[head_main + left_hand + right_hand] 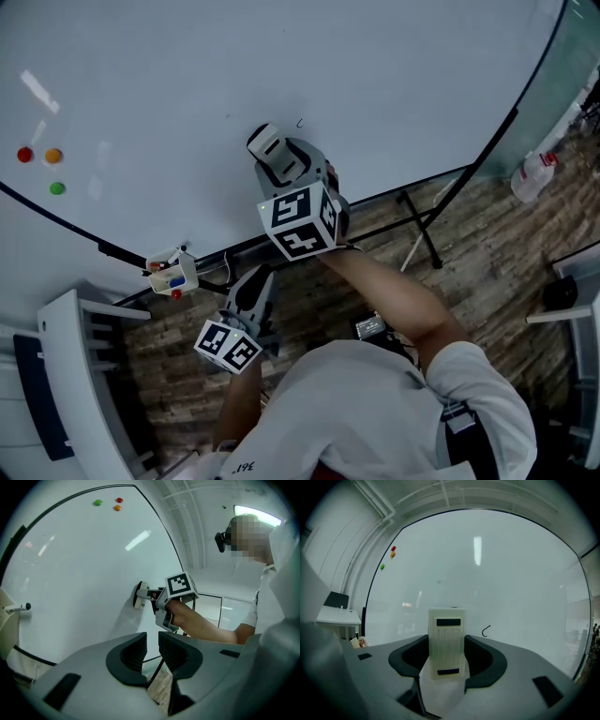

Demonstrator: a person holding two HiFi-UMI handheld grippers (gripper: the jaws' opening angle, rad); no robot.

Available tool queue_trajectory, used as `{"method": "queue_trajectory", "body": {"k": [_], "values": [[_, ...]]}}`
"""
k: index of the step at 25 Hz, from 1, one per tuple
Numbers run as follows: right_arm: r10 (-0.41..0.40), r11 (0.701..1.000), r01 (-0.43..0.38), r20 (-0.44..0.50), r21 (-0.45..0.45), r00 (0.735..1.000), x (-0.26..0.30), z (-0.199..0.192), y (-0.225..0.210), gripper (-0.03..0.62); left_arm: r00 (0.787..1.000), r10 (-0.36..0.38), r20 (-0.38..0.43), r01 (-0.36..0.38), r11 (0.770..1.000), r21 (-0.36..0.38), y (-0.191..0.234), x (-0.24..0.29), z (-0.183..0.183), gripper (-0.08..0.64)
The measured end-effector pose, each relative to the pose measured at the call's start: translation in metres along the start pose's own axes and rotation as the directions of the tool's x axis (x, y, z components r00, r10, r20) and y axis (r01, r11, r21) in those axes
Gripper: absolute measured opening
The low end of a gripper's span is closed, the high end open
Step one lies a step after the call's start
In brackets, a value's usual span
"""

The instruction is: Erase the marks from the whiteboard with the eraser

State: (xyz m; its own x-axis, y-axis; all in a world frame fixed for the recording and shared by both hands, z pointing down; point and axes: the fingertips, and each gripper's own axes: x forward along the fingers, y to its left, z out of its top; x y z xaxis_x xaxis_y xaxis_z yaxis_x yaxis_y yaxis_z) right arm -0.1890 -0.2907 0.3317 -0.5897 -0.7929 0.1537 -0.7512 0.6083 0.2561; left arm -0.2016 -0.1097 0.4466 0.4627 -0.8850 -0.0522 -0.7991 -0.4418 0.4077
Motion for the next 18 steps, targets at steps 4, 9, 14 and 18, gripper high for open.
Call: {"method": "queue_trajectory", "body": {"k": [4,9,14,18], "values": [[-0.022,1.0,0.022,-0.004,0.01,1.0,-0.006,-0.004,-0.025,0.253,1.0,-0.012,-0.006,0.012,1.0,0.001,-0.007,0.011,-0.002,0.083],[-0.035,0.999,0.036,-0.014,0.012,0.999,-0.012,-0.011,-0.05,0.253,0.999,-0.027,-0.017,0.027,1.0,-0.001,-0.015,0.024,-0.007,0.083],[-0.05,0.998,0.051,-0.021,0.023,0.999,-0.018,-0.017,-0.071,0.253,0.999,-0.038,-0.022,0.038,0.999,0.0,-0.023,0.036,-0.009,0.082],[-0.073,0.997,0.074,-0.022,0.035,0.997,-0.024,-0.022,-0.093,0.253,0.999,-0.041,-0.023,0.041,0.999,0.004,-0.03,0.044,-0.01,0.083]]}}
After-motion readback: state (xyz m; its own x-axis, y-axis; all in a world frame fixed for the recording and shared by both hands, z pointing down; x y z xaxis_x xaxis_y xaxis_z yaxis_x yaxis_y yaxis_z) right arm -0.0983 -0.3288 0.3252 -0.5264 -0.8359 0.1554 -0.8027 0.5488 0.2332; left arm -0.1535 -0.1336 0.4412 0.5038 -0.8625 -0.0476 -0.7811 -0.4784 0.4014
